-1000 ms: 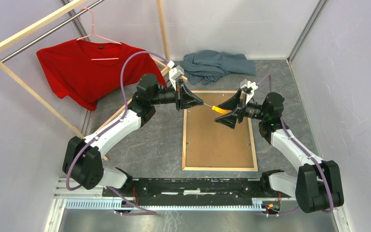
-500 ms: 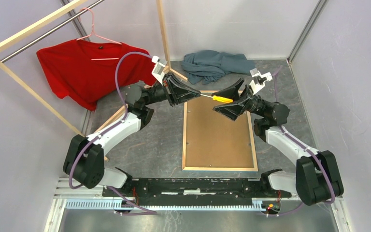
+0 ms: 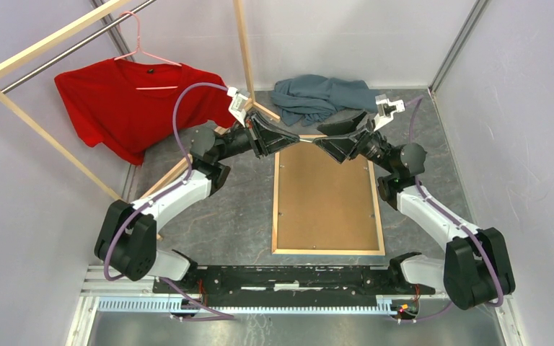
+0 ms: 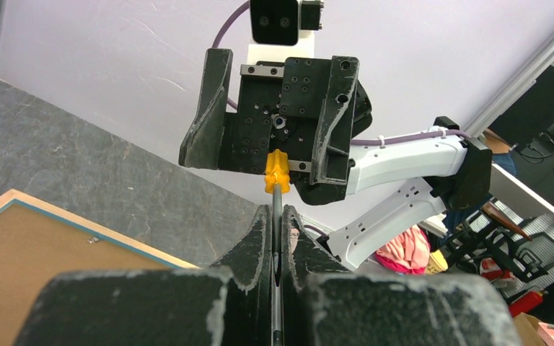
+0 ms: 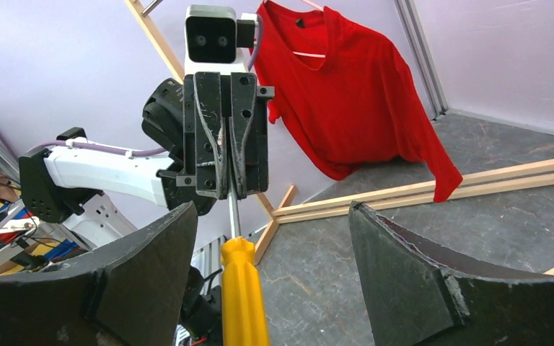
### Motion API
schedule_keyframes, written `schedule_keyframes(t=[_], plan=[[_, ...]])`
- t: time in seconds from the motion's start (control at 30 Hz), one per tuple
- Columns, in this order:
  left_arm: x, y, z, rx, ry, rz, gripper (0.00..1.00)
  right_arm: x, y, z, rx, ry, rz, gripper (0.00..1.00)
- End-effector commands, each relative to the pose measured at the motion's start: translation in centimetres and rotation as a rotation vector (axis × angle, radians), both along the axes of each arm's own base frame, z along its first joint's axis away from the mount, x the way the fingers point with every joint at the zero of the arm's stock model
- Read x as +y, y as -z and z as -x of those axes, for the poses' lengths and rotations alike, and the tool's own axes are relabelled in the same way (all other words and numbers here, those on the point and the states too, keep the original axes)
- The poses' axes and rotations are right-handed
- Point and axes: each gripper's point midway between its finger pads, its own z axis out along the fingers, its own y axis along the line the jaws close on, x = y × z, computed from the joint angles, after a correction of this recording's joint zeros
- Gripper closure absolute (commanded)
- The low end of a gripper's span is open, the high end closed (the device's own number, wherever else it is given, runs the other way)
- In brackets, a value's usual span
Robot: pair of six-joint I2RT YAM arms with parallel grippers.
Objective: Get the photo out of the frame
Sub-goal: Adjust the screwdriver.
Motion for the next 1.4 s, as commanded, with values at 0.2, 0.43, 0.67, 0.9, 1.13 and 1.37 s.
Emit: schedule_keyframes(t=[0.2, 0.43, 0.67, 0.9, 1.13, 1.37], plan=[[0.1, 0.9, -1.3, -0.022, -0.071, 0.014, 0.98, 0.3, -0.6, 1.7, -0.062, -0.006, -0.020, 0.18], [0.0, 1.4, -1.9, -0.017, -0.087, 0.010, 0.98, 0.7, -0.3, 2.9, -0.073, -0.029, -0.016, 0.22], [-0.1, 2.1, -2.3, -0.005, -0.098, 0.001, 0.98, 1.0, -0.4, 3.1, -0.072, -0.040, -0.015, 0.29], [-0.1, 2.3, -2.6, 0.004, -0.106, 0.004, 0.98, 1.2, 0.2, 3.2, -0.060, -0.040, -0.013, 0.37], [-0.2, 2.7, -2.6, 0.004, -0.107, -0.001, 0.98, 1.2, 0.2, 3.4, -0.060, -0.043, -0.014, 0.51], [-0.2, 2.9, -2.7, 0.009, -0.110, -0.006, 0.98, 1.2, -0.1, 3.7, -0.068, -0.048, -0.014, 0.64]])
